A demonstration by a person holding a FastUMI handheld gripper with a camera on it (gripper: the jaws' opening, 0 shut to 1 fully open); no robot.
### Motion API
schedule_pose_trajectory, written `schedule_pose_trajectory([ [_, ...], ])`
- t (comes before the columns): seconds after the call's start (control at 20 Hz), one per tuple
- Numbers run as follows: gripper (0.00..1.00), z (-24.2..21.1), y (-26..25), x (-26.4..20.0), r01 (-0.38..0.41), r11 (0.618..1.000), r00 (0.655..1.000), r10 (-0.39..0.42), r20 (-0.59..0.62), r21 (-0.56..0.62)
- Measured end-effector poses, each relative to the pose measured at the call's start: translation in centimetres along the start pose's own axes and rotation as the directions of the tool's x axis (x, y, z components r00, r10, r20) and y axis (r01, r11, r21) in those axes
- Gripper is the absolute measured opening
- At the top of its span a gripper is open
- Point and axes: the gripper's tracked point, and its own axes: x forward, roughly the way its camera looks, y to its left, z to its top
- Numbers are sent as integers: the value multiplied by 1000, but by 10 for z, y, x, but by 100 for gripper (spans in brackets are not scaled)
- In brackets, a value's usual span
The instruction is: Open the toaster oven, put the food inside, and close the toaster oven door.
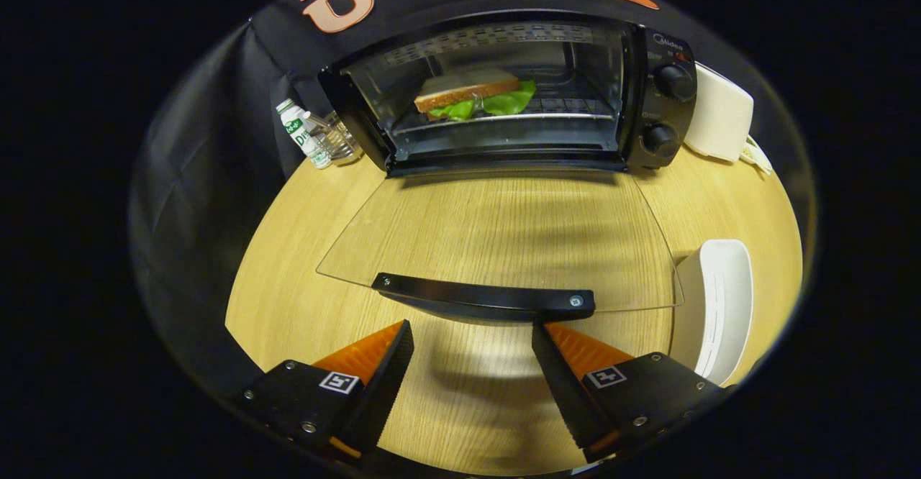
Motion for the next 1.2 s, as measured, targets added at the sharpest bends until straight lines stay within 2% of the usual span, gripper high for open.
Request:
schedule_pose_trajectory([
  [0.3,98,73,-5,-36,39,996,985,-24,173,-85],
  [0.75,99,192,-21,-77,122,987,914,-70,400,-108],
  [0.9,99,229,-18,-120,124,985,866,-50,498,-116],
  [1.2,99,296,-8,-229,172,968,720,2,694,-182],
])
